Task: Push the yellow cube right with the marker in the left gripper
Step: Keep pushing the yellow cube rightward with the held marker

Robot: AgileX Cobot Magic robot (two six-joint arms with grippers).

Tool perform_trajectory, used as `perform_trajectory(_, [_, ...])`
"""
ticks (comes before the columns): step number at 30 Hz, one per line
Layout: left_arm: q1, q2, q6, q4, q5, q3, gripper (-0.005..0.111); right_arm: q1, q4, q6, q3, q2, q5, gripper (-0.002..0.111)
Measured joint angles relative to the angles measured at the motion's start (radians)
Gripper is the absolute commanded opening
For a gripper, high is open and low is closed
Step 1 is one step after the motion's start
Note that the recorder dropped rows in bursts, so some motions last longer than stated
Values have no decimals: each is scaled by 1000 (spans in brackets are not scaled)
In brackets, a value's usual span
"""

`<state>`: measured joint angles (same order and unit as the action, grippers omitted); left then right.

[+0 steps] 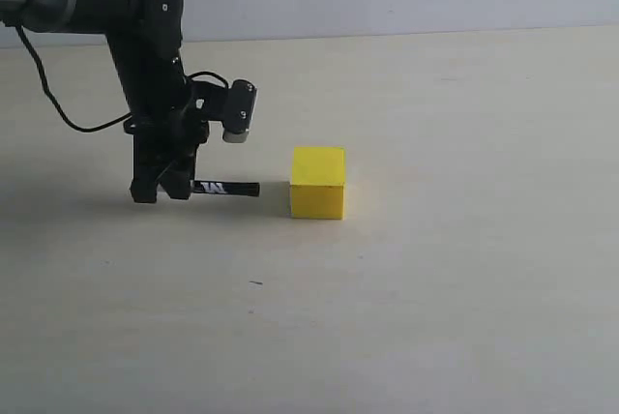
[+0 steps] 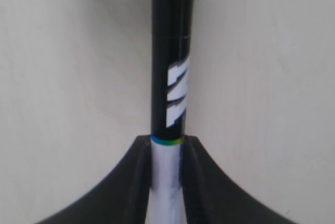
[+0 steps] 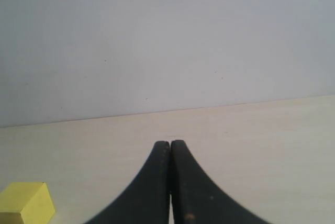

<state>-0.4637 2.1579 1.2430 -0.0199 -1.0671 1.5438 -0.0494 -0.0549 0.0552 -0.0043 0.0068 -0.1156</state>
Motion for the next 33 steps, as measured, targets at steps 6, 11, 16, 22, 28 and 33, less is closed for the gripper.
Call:
perform_trajectory(6, [-55, 0, 9, -63, 95, 0, 0, 0, 0, 0, 0, 0, 0, 0])
perform_trajectory(11, [-130, 7, 24, -106, 161, 15, 0, 0, 0, 0, 0, 0, 0, 0])
perform_trajectory(16, [-122, 7, -5, -92, 110, 56, 0, 0, 0, 0, 0, 0, 0, 0])
perform_trajectory(22, [-105, 7, -102, 0, 24, 60, 0, 0, 0, 0, 0, 0, 0, 0])
perform_trajectory(28, [-123, 7, -139, 3, 66, 63, 0, 0, 0, 0, 0, 0, 0, 0])
perform_trajectory(33, [-188, 7, -143, -41, 208, 65, 0, 0, 0, 0, 0, 0, 0, 0])
